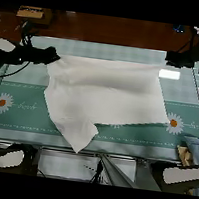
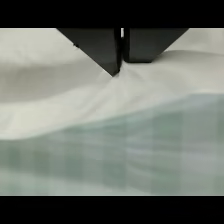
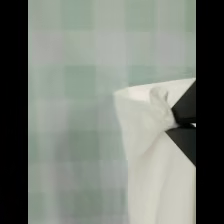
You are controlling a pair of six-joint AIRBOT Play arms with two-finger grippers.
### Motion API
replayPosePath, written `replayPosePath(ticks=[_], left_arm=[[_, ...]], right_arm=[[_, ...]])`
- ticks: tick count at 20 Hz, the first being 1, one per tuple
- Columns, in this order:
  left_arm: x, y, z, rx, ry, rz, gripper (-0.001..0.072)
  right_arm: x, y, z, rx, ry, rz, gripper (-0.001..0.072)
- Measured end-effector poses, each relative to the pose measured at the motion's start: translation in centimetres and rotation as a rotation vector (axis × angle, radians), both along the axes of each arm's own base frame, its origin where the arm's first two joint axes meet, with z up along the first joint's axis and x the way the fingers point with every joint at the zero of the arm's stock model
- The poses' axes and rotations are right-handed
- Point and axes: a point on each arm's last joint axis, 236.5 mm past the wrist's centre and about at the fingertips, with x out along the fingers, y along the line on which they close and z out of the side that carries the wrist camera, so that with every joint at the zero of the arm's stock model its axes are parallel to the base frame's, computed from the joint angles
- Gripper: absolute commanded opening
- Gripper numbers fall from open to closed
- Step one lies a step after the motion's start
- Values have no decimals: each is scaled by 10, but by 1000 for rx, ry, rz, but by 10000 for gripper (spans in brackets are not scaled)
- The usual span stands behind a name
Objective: Fold the shirts.
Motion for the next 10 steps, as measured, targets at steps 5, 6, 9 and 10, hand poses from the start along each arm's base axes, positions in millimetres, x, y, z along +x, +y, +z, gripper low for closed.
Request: replayPosePath(ticks=[5, 6, 9, 10], left_arm=[[-71, -5, -23, 23, 265, -152, 18], [-77, -2, -27, 36, 296, -156, 19], [-87, 4, -33, 53, 350, -145, 337], [-89, 5, -32, 54, 357, -139, 373]], right_arm=[[-47, -1, -7, -27, 183, 56, 21], [-50, -1, -7, -27, 198, 58, 21], [-58, -1, -8, -26, 230, 53, 323], [-60, -3, -8, -31, 237, 59, 367]])
